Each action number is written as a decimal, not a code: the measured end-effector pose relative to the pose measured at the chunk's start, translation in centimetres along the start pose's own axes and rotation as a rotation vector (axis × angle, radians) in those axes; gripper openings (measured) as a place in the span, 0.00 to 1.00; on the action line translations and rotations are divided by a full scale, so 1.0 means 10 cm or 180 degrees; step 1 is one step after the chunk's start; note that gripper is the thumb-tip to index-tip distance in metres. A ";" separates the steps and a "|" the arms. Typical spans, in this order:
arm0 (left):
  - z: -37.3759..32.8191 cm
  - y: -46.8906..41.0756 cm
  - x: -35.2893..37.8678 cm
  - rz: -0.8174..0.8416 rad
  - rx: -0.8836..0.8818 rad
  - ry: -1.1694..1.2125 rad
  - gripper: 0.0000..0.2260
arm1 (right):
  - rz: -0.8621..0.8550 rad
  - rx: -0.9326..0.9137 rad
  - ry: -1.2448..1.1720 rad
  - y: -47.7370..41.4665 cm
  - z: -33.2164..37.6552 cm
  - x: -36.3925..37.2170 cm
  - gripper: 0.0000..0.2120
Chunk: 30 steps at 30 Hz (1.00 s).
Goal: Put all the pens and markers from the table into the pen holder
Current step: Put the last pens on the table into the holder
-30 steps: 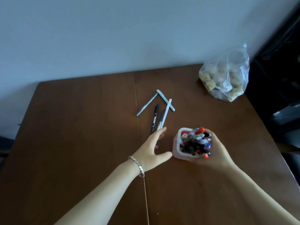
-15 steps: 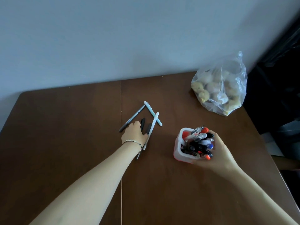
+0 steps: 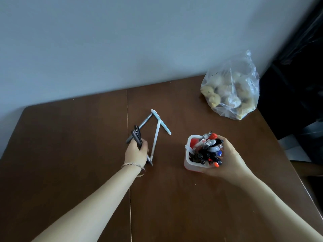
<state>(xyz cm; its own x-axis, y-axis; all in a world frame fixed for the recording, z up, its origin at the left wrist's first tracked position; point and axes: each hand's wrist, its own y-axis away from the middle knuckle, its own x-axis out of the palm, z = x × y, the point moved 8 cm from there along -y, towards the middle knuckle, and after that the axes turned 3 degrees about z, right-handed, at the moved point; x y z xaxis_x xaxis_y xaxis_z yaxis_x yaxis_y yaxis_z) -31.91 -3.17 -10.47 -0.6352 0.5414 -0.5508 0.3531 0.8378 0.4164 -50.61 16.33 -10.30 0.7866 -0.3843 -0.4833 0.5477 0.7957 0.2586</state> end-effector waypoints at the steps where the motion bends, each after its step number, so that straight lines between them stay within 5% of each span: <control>1: -0.19 0.12 -0.07 -0.0141 0.0298 0.0479 0.08 | -0.0017 0.0001 -0.0048 0.01 0.01 -0.01 0.36; 4: -0.84 0.47 -0.16 -0.0035 0.1324 0.1398 0.09 | -0.0110 -0.0013 -0.0268 0.10 0.12 -0.05 0.40; 7: -1.30 0.71 0.02 0.0436 0.2217 0.1398 0.08 | -0.0069 -0.0035 -0.0421 0.14 0.20 -0.06 0.39; 12: -1.11 0.68 0.60 0.0773 0.1677 0.0192 0.06 | -0.0106 -0.0059 -0.0352 0.13 0.18 -0.08 0.45; 16: -1.02 0.64 0.73 0.0760 0.1433 -0.0059 0.06 | -0.0126 -0.0111 -0.0328 0.13 0.20 -0.08 0.51; 20: -1.20 0.75 0.56 0.0487 0.2148 0.0121 0.23 | -0.0091 -0.0101 -0.0389 0.13 0.18 -0.07 0.47; 24: -1.26 0.92 0.62 0.0332 0.3503 -0.0804 0.17 | -0.0143 -0.0152 -0.0372 0.13 0.18 -0.06 0.46; 27: -1.01 0.92 0.84 0.0743 0.3438 -0.1618 0.22 | -0.0161 -0.0223 -0.0252 0.12 0.16 -0.07 0.46; 30: -0.87 0.95 0.90 0.1147 0.3094 -0.1670 0.30 | -0.0147 -0.0245 -0.0129 0.09 0.11 -0.07 0.46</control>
<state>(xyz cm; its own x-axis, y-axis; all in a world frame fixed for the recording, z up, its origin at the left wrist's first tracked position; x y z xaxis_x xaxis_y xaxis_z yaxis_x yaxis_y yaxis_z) -40.26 9.07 -5.18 -0.1082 0.5313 -0.8402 0.9784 0.2065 0.0046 -50.33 16.82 -8.75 0.7728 -0.4388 -0.4585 0.5613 0.8097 0.1711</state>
